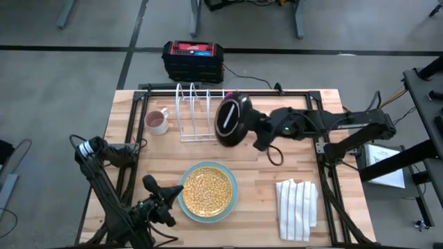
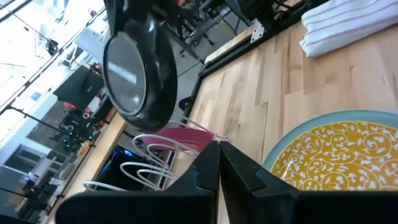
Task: Sort dishes
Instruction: Put the brown plate into the dish rack
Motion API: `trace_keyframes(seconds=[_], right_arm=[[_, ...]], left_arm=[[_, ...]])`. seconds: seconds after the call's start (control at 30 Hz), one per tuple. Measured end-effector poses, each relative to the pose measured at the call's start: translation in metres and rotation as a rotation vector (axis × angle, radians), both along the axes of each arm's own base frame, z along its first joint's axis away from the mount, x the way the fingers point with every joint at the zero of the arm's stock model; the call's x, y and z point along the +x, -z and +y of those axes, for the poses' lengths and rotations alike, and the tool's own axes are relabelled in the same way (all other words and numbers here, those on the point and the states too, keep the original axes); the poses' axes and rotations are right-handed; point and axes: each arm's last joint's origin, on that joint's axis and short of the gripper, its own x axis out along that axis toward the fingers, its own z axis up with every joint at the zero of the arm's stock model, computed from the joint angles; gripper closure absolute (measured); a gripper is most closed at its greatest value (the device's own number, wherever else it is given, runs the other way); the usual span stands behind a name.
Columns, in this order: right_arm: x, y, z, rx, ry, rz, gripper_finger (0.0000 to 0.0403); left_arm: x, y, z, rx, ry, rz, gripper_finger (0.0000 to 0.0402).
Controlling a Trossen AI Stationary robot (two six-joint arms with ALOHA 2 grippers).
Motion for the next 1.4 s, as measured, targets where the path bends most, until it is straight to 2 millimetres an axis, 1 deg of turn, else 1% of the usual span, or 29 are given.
trace_keyframes(seconds=[0.07,0.13,0.27,0.4,0.57,0.63,0.73,0.93,1.17,1.4], right_arm=[[0.006,0.005,-0.006,-0.095,0.018,0.047,0.0396],[0.013,0.008,-0.012,-0.150,0.029,0.077,0.0396],[0.027,0.008,-0.023,-0.179,0.054,0.087,0.0396],[0.042,0.017,-0.034,-0.224,0.064,0.152,0.0396],[0.057,0.021,-0.044,-0.308,0.151,0.198,0.0396],[0.063,0.027,-0.048,-0.326,0.159,0.225,0.0396],[0.073,0.041,-0.054,-0.342,0.157,0.284,0.0396],[0.090,0.060,-0.064,-0.359,0.158,0.331,0.0396],[0.104,0.083,-0.074,-0.378,0.162,0.387,0.0396],[0.113,0.102,-0.084,-0.369,0.166,0.436,0.0396]], left_arm=[[-0.001,-0.002,0.001,-0.002,0.001,-0.001,0.0401],[-0.001,-0.003,0.001,0.001,0.003,0.001,0.0401],[-0.002,-0.006,0.003,0.002,0.006,0.003,0.0401],[-0.004,-0.010,0.006,0.022,0.016,0.019,0.0401],[-0.006,-0.013,0.009,0.023,0.019,0.021,0.0401],[-0.006,-0.012,0.010,0.027,0.019,0.025,0.0401],[-0.007,-0.009,0.011,0.037,0.019,0.032,0.0401],[-0.010,-0.001,0.016,0.048,0.013,0.038,0.0401],[-0.021,0.005,0.033,-0.003,-0.015,0.019,0.0401],[-0.035,0.022,0.055,-0.041,-0.050,-0.013,0.0401]])
